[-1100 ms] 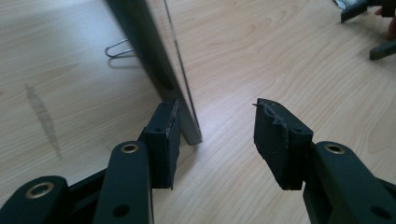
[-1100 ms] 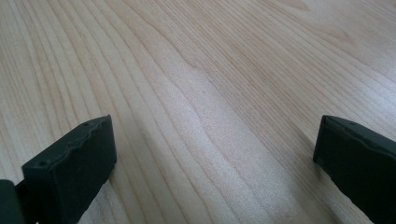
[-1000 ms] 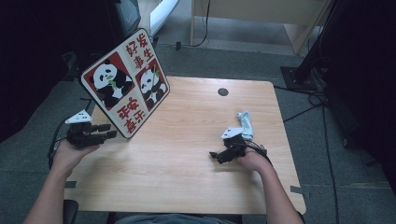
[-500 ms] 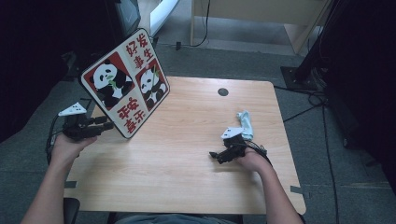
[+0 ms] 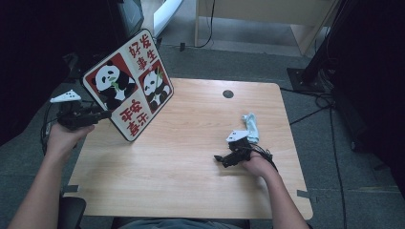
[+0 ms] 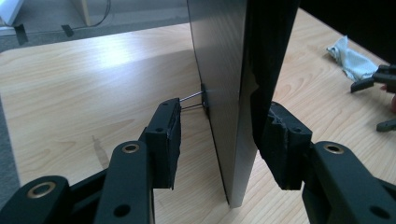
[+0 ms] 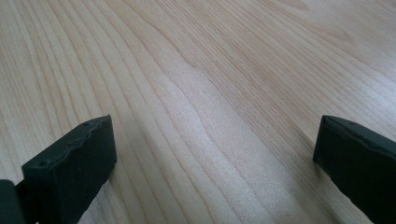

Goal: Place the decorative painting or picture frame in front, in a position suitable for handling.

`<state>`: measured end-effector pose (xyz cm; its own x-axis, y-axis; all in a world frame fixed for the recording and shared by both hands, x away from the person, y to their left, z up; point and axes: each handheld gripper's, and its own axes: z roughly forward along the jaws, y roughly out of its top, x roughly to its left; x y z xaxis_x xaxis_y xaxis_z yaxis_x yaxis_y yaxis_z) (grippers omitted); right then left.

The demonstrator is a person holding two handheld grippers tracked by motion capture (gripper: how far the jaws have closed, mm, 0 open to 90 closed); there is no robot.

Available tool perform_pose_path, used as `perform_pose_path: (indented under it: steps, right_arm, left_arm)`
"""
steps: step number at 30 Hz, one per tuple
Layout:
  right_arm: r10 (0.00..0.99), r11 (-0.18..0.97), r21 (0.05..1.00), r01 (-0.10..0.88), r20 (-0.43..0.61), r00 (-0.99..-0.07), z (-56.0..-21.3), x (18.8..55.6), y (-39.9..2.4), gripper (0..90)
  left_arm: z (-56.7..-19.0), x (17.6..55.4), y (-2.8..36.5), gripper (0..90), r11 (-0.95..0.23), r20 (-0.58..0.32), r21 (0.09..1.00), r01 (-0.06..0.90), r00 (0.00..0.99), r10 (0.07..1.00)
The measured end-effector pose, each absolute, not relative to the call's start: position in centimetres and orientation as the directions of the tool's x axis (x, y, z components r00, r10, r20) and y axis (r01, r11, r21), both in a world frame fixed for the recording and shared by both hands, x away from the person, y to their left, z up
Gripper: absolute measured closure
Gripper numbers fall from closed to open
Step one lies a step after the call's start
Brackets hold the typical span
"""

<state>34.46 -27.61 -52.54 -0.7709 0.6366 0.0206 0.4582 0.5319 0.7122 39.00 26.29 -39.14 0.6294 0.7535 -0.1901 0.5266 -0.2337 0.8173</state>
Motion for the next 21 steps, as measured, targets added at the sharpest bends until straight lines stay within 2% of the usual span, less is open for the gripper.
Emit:
perform_pose_path:
  steps: [12, 21]
  right_arm:
    - [0.639, 0.53, 0.711, 0.461, 0.023, -0.769, -52.5, 34.4, -27.6, 0.0]
    - [0.638, 0.531, 0.713, 0.457, 0.019, -0.77, -52.5, 34.4, -27.6, 0.0]
  left_arm:
    - [-34.6, 39.7, 26.2, 52.1, -0.245, -0.177, 0.823, 0.512, 0.641, 0.747]
    - [-32.6, 41.0, 25.6, 51.9, -0.273, -0.168, 0.807, 0.523, 0.647, 0.744]
